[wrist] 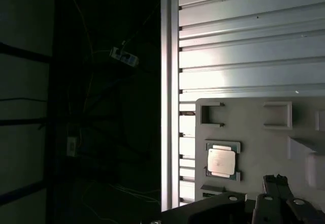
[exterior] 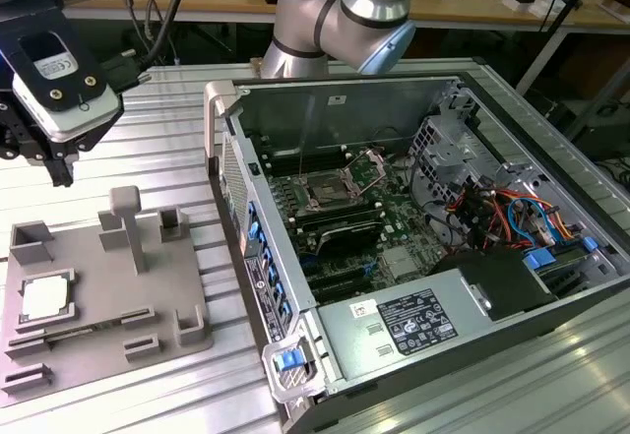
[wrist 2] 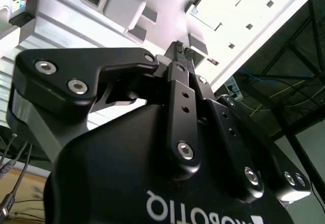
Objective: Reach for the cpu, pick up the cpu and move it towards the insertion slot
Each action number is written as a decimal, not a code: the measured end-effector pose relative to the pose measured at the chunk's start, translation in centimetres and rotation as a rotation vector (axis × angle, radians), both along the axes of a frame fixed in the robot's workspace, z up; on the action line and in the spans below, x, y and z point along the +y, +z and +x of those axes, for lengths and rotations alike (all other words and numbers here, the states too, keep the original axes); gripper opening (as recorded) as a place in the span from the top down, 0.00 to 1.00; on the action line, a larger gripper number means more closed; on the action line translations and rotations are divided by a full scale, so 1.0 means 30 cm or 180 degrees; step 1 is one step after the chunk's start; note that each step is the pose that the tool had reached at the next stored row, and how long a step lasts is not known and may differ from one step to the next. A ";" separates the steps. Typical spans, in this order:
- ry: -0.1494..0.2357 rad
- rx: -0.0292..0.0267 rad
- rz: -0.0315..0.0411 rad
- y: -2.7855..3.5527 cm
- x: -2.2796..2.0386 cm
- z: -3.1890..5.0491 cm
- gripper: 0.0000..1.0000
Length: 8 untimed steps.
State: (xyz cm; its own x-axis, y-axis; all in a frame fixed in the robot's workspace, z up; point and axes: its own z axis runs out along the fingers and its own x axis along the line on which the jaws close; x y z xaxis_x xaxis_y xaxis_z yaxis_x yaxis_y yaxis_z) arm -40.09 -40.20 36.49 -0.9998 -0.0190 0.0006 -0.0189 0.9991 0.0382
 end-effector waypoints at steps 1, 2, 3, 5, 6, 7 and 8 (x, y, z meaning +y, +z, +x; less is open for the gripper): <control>0.0000 0.0000 0.0000 0.000 0.000 -0.005 0.83; 0.0001 0.0000 0.0000 0.000 0.000 -0.009 0.76; 0.0001 0.0000 0.0000 0.000 -0.001 -0.019 0.75; 0.0001 0.0000 0.0000 -0.001 -0.002 -0.029 0.69; 0.0001 0.0000 0.0000 -0.002 -0.003 -0.034 0.62; 0.0001 0.0000 0.0000 -0.002 -0.005 -0.043 0.62; 0.0001 0.0000 0.0000 -0.003 -0.007 -0.051 0.62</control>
State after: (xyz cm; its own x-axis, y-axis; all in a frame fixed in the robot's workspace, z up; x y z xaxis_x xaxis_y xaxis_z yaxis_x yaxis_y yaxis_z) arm -41.63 -40.40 36.40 -0.9998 -0.0194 0.0005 -0.0194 0.9991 0.0382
